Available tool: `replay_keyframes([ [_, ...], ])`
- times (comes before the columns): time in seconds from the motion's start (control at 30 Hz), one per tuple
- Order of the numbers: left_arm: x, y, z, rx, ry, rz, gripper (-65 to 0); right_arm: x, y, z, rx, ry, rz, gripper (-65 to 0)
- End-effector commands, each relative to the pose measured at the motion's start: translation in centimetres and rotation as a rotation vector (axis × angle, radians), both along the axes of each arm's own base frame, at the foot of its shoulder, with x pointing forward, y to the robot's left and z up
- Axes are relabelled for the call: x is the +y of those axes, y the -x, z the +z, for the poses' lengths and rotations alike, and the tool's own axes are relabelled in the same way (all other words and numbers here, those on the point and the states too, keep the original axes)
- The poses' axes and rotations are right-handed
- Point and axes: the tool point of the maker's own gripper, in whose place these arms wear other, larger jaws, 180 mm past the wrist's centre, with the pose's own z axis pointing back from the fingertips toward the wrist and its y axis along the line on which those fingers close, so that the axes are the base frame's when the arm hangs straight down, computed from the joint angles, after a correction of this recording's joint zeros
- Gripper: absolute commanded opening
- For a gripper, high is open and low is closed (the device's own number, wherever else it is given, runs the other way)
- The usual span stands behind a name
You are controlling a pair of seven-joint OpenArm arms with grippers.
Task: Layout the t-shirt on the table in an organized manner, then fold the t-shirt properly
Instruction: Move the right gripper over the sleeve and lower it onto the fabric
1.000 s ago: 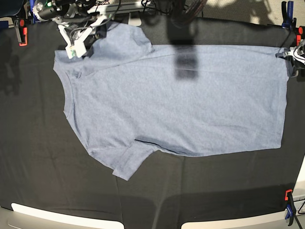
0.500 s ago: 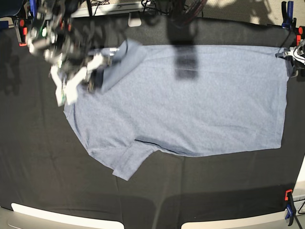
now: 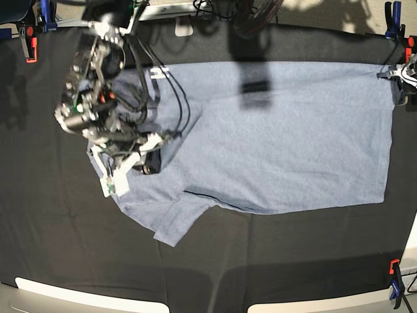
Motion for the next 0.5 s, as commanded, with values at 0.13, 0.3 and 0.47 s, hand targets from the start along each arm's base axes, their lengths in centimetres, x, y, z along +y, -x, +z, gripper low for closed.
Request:
replay_keyframes([
  [0.13, 0.6, -0.8, 1.4, -0.046, -0.02, -0.003, -38.4, 0.1, -2.6, 1.6, -0.072, -0.042, -0.012, -65.0],
  [0.3, 0.6, -0.8, 1.4, -0.046, -0.019, -0.003, -38.4, 0.2, -3.4, 1.1, -0.069, -0.05, -0.018, -65.0],
  [0.47, 0.6, -0.8, 1.4, -0.046, -0.019, -0.003, -38.4, 0.2, -3.4, 0.9, -0.057, -0.05, -0.014, -65.0],
])
